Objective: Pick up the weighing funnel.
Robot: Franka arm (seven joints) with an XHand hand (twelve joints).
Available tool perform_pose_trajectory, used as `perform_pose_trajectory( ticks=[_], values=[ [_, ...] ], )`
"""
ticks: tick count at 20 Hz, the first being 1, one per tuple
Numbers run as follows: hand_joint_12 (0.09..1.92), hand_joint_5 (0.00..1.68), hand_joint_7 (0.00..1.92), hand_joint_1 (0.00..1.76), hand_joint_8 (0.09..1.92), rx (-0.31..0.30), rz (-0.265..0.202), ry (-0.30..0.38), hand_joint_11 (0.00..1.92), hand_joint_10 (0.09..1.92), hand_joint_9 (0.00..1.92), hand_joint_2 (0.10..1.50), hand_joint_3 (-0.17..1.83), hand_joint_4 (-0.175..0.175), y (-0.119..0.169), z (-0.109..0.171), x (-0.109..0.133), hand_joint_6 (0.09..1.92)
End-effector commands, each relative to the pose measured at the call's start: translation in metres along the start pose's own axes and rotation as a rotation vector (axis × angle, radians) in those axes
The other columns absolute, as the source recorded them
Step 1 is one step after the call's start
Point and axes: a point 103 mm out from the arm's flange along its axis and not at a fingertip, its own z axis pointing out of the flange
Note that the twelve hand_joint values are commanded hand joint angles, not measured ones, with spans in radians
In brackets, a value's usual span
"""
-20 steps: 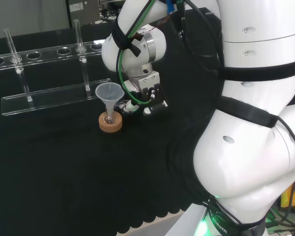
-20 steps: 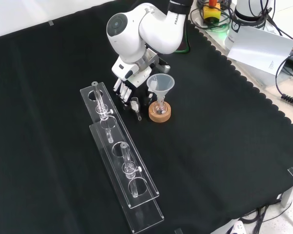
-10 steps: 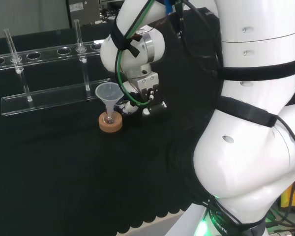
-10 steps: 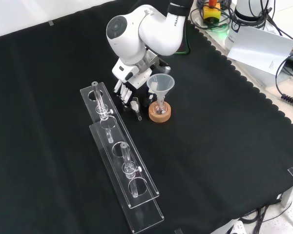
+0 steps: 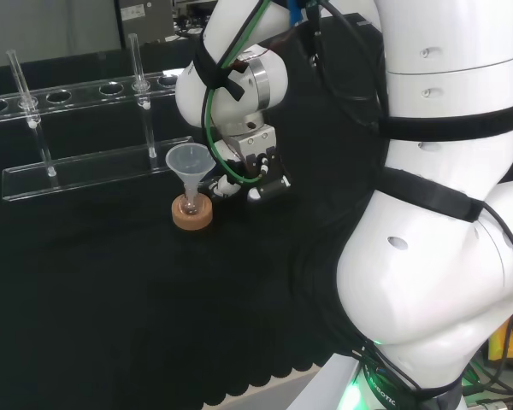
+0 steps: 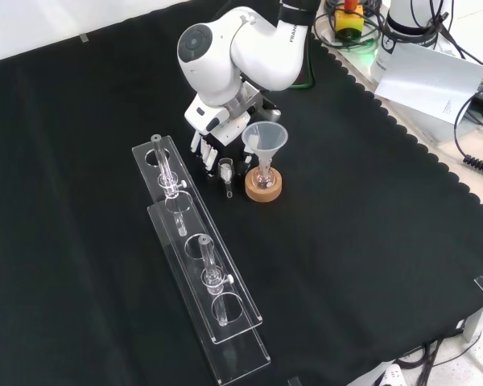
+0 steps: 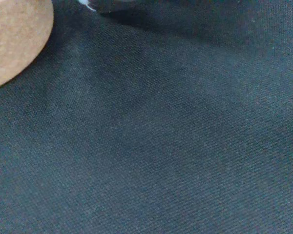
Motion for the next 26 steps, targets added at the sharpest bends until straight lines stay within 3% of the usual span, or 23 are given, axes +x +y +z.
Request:
perform_pose_trajectory(
  ticks=[1, 4, 13, 17, 26],
  values=[
    [1.06, 1.07, 1.12, 1.06, 0.58, -0.007, 0.019, -0.030, 0.83, 0.33, 1.23, 1.10, -0.06, 0.148, -0.001, -0.007, -0.003, 0.87],
    [0.99, 1.10, 1.22, 1.08, 0.51, -0.012, 0.031, -0.037, 0.93, 0.23, 1.32, 1.11, -0.11, 0.115, -0.002, -0.013, -0.008, 0.84],
    [0.94, 1.12, 1.31, 1.09, 0.46, -0.004, 0.063, -0.055, 1.01, 0.17, 1.42, 1.13, -0.17, 0.126, -0.013, -0.030, -0.031, 0.81],
    [0.92, 1.13, 1.33, 1.09, 0.44, -0.004, 0.049, -0.066, 1.03, 0.15, 1.44, 1.13, -0.17, 0.126, -0.025, -0.042, -0.040, 0.80],
    [0.91, 1.13, 1.34, 1.09, 0.43, -0.013, 0.119, -0.099, 1.04, 0.14, 1.45, 1.13, -0.17, 0.128, -0.055, -0.062, -0.073, 0.80]
  ],
)
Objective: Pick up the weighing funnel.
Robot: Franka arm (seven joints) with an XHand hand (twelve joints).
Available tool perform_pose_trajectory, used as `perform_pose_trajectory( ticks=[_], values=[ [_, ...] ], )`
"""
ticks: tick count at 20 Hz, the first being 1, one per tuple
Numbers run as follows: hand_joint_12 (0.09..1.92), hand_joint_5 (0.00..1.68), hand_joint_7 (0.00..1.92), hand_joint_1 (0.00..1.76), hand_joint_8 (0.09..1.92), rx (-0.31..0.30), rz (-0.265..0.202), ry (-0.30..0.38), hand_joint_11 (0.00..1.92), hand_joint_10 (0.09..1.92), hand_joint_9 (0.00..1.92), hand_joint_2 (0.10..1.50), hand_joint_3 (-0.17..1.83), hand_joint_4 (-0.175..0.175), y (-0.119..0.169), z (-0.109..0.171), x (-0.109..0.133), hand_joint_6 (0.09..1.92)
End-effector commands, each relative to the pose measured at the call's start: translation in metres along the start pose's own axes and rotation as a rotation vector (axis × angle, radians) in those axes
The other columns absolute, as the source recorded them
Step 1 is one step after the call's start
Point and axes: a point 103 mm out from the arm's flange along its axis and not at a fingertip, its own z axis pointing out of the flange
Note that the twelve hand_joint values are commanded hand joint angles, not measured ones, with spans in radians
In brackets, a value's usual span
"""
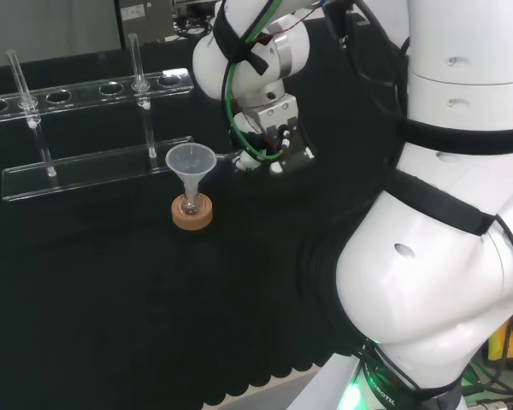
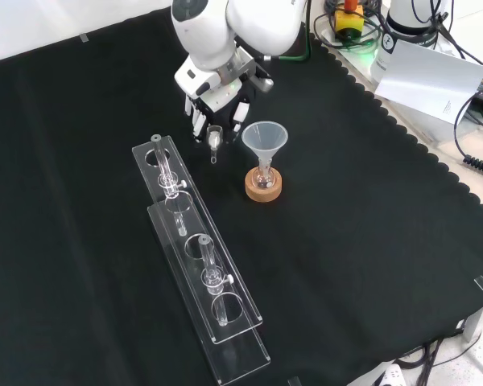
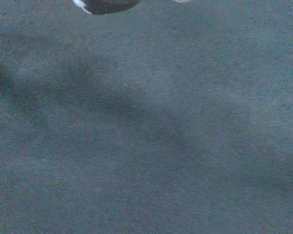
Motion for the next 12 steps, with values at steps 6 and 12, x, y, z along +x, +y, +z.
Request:
perform_pose_trajectory(
  ticks=[6, 12],
  values=[
    [0.91, 1.14, 1.34, 1.09, 0.42, -0.001, 0.086, -0.029, 1.04, 0.14, 1.45, 1.13, -0.17, 0.129, -0.039, -0.018, -0.044, 0.79],
    [0.91, 1.14, 1.34, 1.09, 0.42, -0.002, 0.104, -0.028, 1.04, 0.13, 1.45, 1.13, -0.17, 0.130, -0.056, -0.029, -0.057, 0.79]
  ],
)
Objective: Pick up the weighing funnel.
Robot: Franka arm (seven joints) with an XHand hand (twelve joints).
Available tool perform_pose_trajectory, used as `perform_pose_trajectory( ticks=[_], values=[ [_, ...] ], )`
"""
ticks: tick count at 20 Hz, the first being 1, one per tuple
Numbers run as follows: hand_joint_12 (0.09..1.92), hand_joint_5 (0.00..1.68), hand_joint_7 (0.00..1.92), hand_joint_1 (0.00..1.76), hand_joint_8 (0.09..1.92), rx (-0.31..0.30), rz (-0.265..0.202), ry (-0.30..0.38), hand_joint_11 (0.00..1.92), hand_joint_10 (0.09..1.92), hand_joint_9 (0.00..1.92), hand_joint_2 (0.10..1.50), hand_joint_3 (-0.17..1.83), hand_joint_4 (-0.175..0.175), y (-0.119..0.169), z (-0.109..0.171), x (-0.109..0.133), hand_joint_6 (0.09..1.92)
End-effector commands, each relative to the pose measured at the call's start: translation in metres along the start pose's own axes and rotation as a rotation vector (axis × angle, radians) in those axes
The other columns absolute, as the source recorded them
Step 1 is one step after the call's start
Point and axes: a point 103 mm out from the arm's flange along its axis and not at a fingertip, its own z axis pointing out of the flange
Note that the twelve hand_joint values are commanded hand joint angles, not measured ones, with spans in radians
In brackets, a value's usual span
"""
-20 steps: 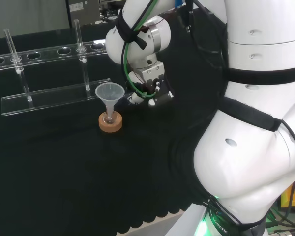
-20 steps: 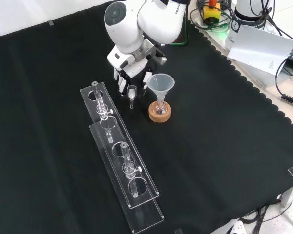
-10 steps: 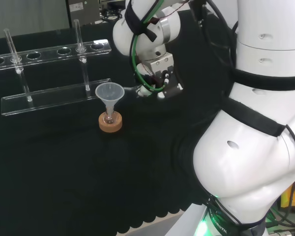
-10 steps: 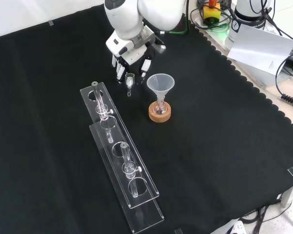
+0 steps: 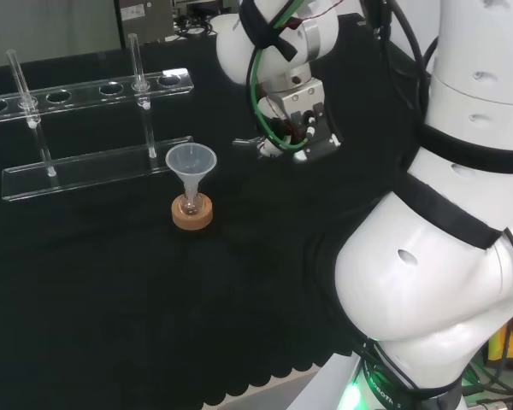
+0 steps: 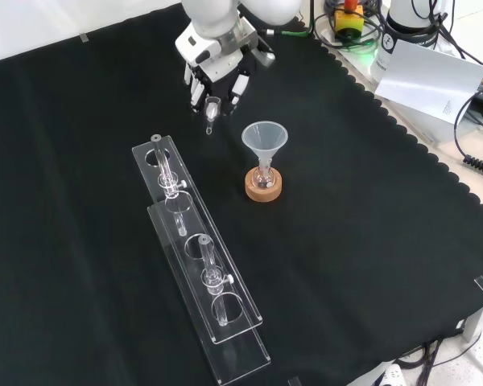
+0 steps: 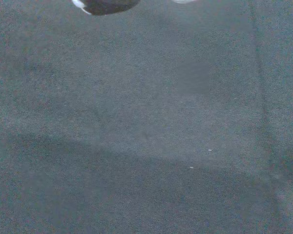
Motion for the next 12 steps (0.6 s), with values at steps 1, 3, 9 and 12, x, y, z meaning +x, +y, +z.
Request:
perform_pose_trajectory(
  ticks=[1, 3, 9, 12],
  values=[
    [0.91, 1.14, 1.34, 1.09, 0.42, 0.010, 0.029, -0.003, 1.04, 0.13, 1.45, 1.13, -0.17, 0.130, -0.021, -0.008, -0.020, 0.79],
    [0.91, 1.14, 1.34, 1.09, 0.42, 0.020, 0.029, -0.013, 1.04, 0.13, 1.45, 1.13, -0.17, 0.131, -0.025, -0.011, -0.021, 0.78],
    [0.91, 1.14, 1.34, 1.09, 0.41, -0.003, 0.026, -0.033, 1.04, 0.13, 1.45, 1.13, -0.17, 0.132, -0.045, -0.033, -0.020, 0.78],
    [0.91, 1.14, 1.34, 1.09, 0.41, -0.014, 0.023, -0.046, 1.04, 0.12, 1.45, 1.12, -0.17, 0.133, -0.057, -0.046, -0.020, 0.78]
  ],
)
